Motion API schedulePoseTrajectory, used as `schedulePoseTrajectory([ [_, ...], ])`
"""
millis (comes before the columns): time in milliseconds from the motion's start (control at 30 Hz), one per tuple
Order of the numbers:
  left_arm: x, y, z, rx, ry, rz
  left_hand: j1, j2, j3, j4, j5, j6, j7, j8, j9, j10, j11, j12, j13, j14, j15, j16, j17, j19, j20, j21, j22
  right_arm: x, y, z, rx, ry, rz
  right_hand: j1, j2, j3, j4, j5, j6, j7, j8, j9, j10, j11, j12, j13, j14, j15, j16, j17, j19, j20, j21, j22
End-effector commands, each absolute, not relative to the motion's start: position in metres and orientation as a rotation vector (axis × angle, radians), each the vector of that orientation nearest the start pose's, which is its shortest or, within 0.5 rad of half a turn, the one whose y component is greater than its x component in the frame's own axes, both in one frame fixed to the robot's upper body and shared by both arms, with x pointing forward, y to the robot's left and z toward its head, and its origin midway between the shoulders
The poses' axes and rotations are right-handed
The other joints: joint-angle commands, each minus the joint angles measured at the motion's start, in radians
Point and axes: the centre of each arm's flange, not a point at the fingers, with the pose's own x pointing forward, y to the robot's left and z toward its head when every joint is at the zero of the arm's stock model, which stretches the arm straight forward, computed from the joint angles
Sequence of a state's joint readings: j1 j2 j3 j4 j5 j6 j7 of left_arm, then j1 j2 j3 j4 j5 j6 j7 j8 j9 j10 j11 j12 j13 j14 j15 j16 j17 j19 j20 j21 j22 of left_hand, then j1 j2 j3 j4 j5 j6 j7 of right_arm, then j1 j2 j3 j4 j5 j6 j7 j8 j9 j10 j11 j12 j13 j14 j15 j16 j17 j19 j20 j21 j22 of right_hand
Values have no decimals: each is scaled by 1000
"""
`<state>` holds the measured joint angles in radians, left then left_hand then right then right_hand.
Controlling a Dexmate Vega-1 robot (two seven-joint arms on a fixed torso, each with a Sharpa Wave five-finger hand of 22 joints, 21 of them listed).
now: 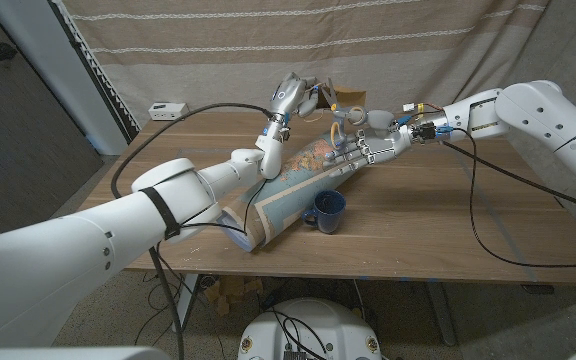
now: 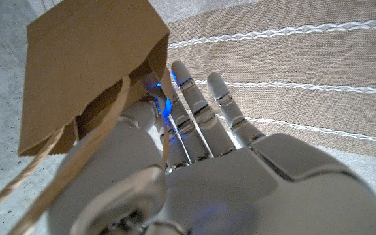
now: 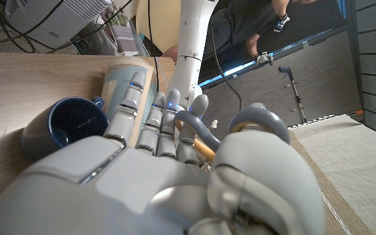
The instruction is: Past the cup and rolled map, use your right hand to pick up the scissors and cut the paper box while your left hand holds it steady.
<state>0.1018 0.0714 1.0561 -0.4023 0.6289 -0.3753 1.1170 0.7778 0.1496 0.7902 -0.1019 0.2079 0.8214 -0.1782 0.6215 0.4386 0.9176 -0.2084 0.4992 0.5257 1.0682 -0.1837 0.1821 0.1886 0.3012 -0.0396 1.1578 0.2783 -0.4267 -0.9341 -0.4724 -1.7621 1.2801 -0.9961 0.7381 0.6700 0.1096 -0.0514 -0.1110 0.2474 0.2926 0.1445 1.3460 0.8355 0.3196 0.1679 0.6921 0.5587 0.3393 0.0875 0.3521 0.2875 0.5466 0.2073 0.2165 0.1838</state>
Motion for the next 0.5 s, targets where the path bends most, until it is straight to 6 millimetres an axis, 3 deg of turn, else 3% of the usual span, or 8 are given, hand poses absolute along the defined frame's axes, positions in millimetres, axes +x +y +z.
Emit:
schedulePoseTrajectory([
  [33,669,75,115,1076,-1376,376,2,11,14,20,4,5,-4,7,1,6,-7,11,92,-6,-49,6,3,-6,-139,8,-1,504,-214,97,-78,270,1242,-9,-1,8,0,0,-1,62,1,4,5,4,-2,2,0,0,3,2,11,1,-3,3],
  [500,667,77,112,1056,-1389,382,1,10,15,19,4,6,-5,8,-3,6,-7,11,89,-10,-49,6,3,-12,-141,14,-7,510,-224,93,-65,289,1186,-10,-2,8,0,-1,-5,62,0,7,3,4,-8,3,1,2,3,0,10,0,-5,3],
])
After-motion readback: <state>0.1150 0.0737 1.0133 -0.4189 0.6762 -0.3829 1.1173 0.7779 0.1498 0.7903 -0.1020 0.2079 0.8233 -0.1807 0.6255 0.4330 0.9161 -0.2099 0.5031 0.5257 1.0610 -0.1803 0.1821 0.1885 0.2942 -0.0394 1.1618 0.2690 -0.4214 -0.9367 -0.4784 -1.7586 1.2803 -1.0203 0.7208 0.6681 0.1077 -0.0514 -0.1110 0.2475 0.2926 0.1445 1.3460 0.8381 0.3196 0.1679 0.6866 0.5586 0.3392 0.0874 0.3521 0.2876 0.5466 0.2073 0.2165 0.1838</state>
